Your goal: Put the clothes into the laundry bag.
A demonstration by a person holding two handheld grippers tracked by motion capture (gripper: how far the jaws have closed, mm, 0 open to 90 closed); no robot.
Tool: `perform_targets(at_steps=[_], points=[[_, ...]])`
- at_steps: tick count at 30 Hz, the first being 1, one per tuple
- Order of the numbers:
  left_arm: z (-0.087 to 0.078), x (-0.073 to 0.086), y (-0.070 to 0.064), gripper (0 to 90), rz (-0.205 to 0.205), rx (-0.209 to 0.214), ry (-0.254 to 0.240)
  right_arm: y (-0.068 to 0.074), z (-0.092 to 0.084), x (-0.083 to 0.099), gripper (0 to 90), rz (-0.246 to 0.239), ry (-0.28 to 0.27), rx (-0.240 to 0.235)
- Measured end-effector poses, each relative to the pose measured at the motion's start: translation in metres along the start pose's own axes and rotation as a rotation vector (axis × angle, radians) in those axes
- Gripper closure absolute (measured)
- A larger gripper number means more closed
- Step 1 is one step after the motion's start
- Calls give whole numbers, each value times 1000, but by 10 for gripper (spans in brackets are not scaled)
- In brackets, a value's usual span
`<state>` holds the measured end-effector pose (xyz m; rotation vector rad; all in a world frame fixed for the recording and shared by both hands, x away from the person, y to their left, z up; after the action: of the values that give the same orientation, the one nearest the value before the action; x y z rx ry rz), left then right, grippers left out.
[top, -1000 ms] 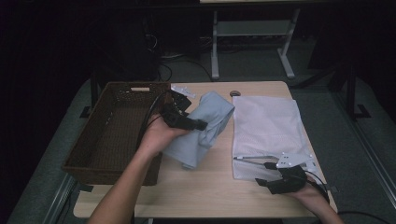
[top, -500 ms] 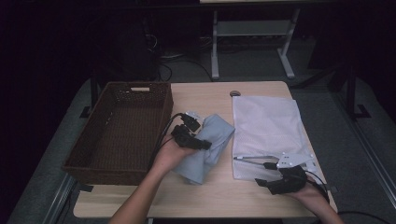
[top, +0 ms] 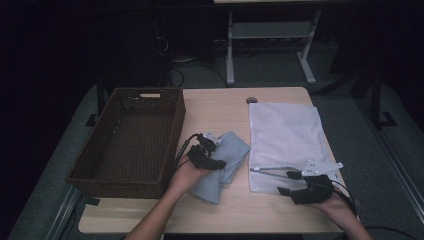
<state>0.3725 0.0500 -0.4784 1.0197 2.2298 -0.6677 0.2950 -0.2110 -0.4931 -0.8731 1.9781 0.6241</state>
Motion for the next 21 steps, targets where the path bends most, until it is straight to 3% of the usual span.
perform_targets(at_steps=[8,14,17,21], points=[[12,9,1,673,9,24,16,-22,-12,-1,336,6,-4,81],[14,10,1,668,23,31,23,-45,-25,6,418,-2,26,149],[14,10,1,669,23,33,23,-52,-32,14,497,5,50,147],[14,10,2,671,19,38,25,-49,-33,21,561,5,74,101]])
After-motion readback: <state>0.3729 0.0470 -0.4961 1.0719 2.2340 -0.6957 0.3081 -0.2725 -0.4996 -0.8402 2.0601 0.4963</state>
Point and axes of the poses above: each handheld gripper's, and its own axes: z roughly forward along the jaws, x roughly out of its underside, y roughly to its left, the point moved 7 cm from there along z, roughly forward along the jaws, and after that the axes turned 9 degrees about -y, right-handed, at the moved point
